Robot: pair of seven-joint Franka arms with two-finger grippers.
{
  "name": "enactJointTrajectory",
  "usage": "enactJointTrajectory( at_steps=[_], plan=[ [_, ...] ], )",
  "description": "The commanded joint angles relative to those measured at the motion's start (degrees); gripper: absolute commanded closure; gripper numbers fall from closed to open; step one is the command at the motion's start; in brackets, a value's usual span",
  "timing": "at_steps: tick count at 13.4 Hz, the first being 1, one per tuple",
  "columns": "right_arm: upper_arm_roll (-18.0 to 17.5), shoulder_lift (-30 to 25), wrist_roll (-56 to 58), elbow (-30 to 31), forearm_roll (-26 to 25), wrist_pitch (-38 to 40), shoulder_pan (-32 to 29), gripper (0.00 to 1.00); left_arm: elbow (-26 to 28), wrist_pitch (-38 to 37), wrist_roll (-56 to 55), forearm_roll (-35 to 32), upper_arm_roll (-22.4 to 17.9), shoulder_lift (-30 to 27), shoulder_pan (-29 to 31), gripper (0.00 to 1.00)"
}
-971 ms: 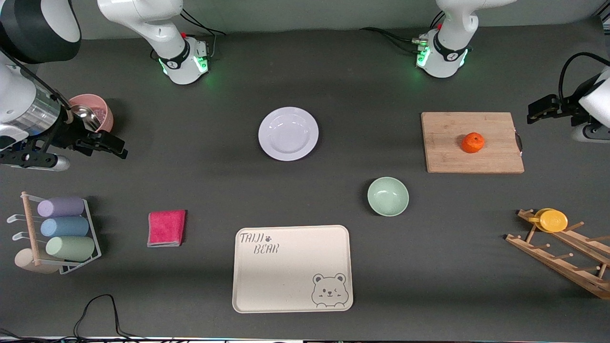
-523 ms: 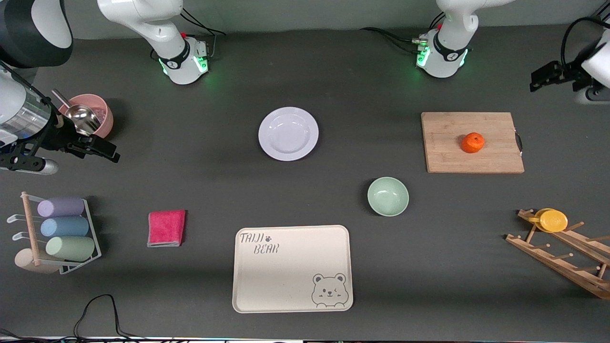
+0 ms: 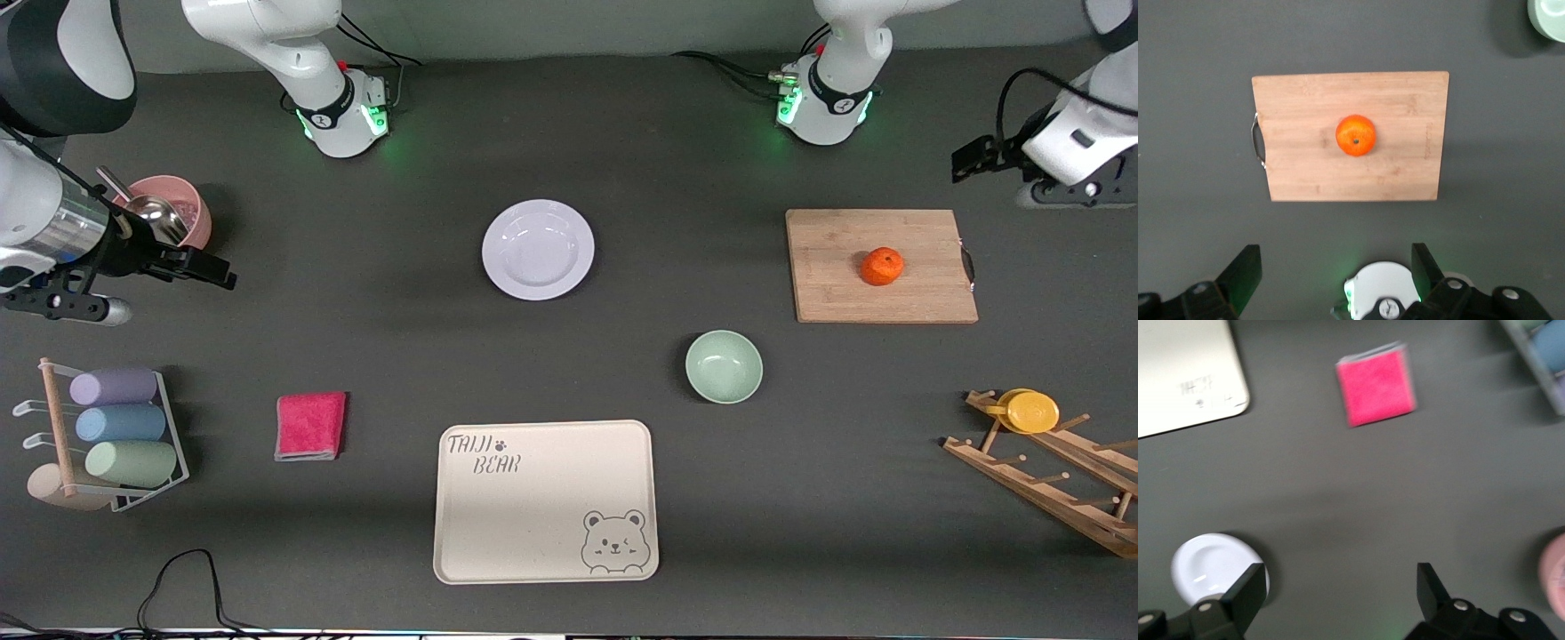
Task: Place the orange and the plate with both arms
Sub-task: 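Move the left gripper toward the orange while the right gripper reaches forward, then lower the left gripper onto the orange on the cutting board and grasp it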
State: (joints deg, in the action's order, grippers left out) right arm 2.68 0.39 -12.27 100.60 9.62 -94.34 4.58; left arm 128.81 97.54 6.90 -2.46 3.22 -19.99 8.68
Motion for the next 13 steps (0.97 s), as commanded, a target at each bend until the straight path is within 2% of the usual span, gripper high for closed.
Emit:
enactJointTrajectory(
  at_steps=[1,3,6,9,11,13],
  plan=[
    [2.8,0.8,-0.7,-0.1,11.6,2.3,0.1,0.00,6.1,8.2,0.3,-0.7,0.4,0.8,0.4,0.00],
    [3.6,1.5,-0.8,0.3,16.7,2.3,0.3,0.00,8.5,15.1,0.3,-0.7,0.3,4.6,0.5,0.00],
    [3.4,2.0,0.5,2.4,18.9,-1.2,1.7,0.00,13.1,22.5,0.3,-0.7,0.4,7.6,0.5,0.00],
    [4.2,0.8,9.1,10.4,30.8,-5.6,1.5,0.00,18.5,30.8,0.3,-0.7,0.3,10.0,1.1,0.00],
    [5.0,0.9,10.7,12.8,35.4,-6.6,1.6,0.00,18.8,33.1,0.3,-0.7,0.3,13.1,2.0,0.00],
    [5.1,1.1,16.7,16.5,41.1,-7.7,1.5,0.00,22.5,39.5,0.3,-0.7,0.4,14.6,2.0,0.00]
  ],
)
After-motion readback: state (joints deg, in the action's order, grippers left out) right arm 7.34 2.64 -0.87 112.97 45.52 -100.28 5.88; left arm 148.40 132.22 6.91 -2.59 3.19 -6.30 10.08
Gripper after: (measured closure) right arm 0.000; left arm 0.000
